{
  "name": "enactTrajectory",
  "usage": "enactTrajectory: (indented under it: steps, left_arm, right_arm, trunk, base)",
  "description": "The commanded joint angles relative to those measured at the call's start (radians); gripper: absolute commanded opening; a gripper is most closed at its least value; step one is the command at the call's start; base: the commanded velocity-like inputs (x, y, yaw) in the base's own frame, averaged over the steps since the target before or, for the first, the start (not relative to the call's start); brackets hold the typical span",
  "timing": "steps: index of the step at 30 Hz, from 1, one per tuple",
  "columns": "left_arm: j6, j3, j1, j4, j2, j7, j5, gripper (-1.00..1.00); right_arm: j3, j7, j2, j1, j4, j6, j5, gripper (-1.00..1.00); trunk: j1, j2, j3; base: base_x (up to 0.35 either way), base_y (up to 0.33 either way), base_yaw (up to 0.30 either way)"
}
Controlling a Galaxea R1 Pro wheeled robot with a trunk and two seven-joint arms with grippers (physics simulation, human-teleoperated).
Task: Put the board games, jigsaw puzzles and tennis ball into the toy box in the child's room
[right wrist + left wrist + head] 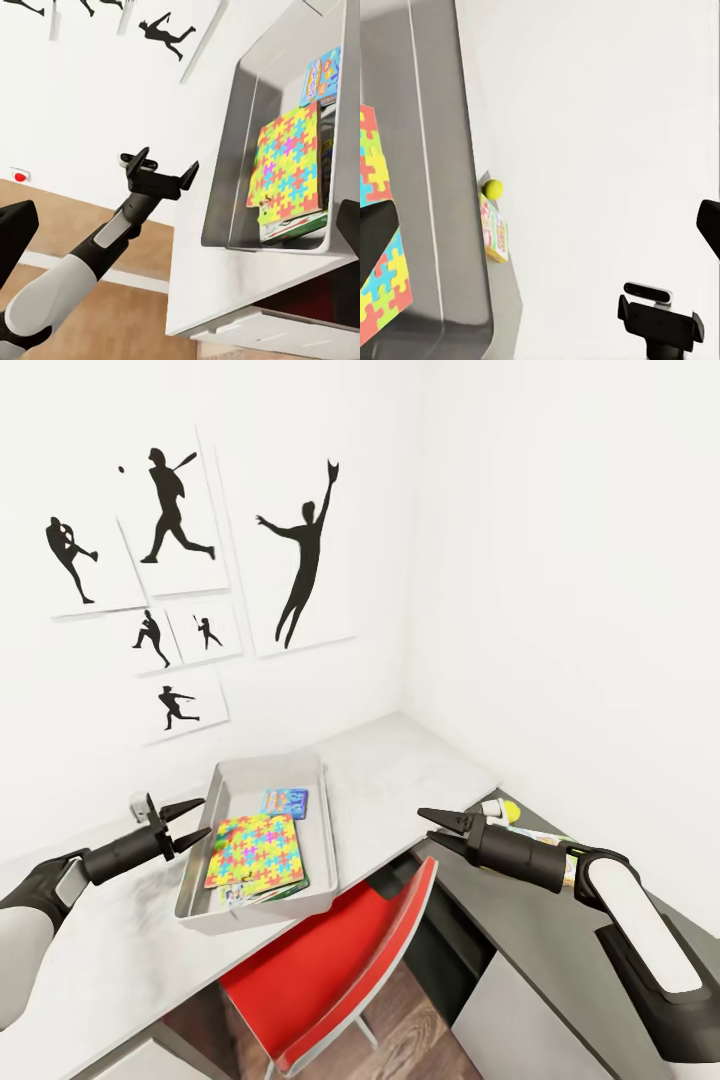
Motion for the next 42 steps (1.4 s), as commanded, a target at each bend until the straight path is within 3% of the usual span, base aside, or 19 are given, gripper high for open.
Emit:
enactTrajectory:
  steps: [1,10,42]
  left_arm:
    - [0.010,0.000,-0.001,0.000,0.000,-0.010,0.000,1.00]
    - [0.006,-0.002,0.000,-0.001,0.000,-0.051,-0.004,1.00]
    - [0.002,-0.003,0.001,-0.004,-0.001,-0.053,-0.003,1.00]
  right_arm:
    - [0.001,0.011,-0.001,-0.001,0.000,0.002,0.010,1.00]
    - [0.000,0.014,-0.001,-0.001,0.000,0.002,0.010,1.00]
    - [-0.001,0.014,-0.001,-0.001,0.008,0.000,0.010,1.00]
  trunk:
    - [0.000,-0.002,-0.002]
    - [0.000,-0.002,0.003]
    - [0.000,-0.002,0.023]
  base:
    - [-0.062,0.000,-0.144]
    - [-0.071,0.039,-0.226]
    - [-0.001,0.035,-0.257]
